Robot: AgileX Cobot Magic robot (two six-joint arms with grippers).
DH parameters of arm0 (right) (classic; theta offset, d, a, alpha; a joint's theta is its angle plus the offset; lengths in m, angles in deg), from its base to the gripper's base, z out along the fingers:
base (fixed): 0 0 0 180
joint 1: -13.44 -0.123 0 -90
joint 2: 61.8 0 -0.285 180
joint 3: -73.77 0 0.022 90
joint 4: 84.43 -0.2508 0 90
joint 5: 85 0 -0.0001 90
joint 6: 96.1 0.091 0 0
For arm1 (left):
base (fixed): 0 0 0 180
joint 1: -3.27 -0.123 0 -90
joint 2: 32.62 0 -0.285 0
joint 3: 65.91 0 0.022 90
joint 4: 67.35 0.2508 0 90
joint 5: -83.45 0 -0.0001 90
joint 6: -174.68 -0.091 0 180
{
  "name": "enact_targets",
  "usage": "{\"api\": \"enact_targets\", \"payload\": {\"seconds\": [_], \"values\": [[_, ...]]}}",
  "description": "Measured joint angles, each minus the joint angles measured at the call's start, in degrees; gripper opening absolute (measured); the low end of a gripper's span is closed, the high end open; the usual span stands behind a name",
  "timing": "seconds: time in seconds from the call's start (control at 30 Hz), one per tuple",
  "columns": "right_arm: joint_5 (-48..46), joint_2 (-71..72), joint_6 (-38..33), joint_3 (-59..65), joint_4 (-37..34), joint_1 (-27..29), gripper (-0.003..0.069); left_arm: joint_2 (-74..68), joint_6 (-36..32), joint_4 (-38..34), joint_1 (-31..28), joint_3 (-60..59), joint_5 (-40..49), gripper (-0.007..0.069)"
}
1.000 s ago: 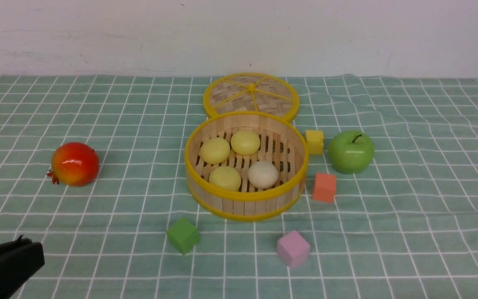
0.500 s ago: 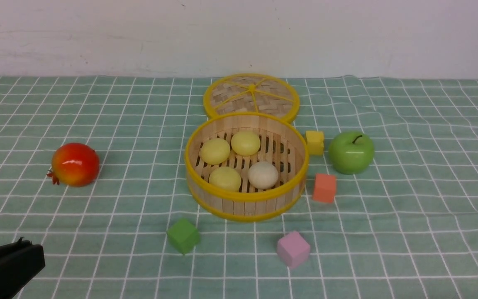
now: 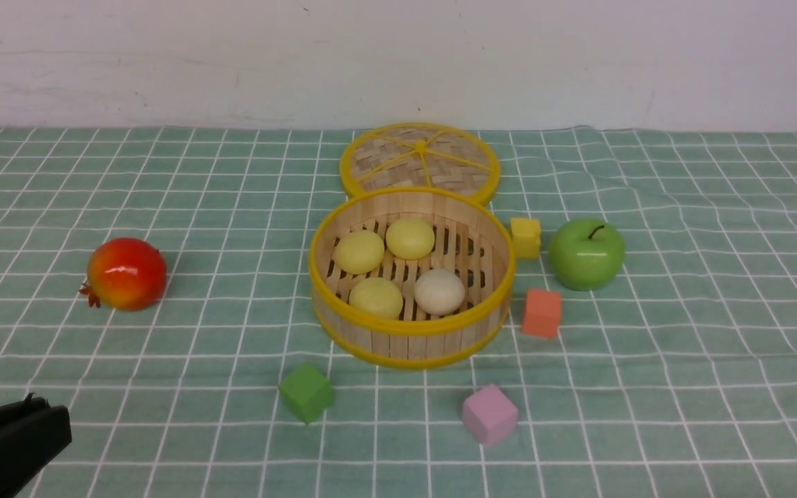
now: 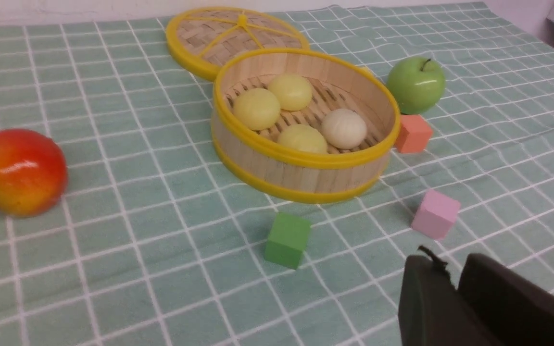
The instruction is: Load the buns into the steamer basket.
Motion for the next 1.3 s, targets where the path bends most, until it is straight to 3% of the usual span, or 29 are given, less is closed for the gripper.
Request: {"api": "enact_targets", "payload": {"seconds": [0.13,0.3,0.4,0.57,1.3], "values": [[0.00,0.00,0.00,0.00,0.00,0.00,0.0000,3.59,2.39,4.33,-6.19,-3.49,-4.95,0.0091],[0.00,0.00,0.00,0.00,0.00,0.00,0.0003,14.25,6.59,4.08,-17.33,-13.82,-8.18,-0.0001],[0.00,0.00,0.00,0.00,0.00,0.00,0.0003,20.82,6.90,3.92,-20.51,-22.00,-8.31,-0.0014],[-0.06,0.07,0.00,0.00,0.00,0.00,0.0006,21.67,7.71,2.58,-21.03,-28.04,-3.76,-0.0014],[-0.06,0.07,0.00,0.00,0.00,0.00,0.0031,21.67,8.71,1.25,-21.03,-28.13,-4.15,-0.0014]]}}
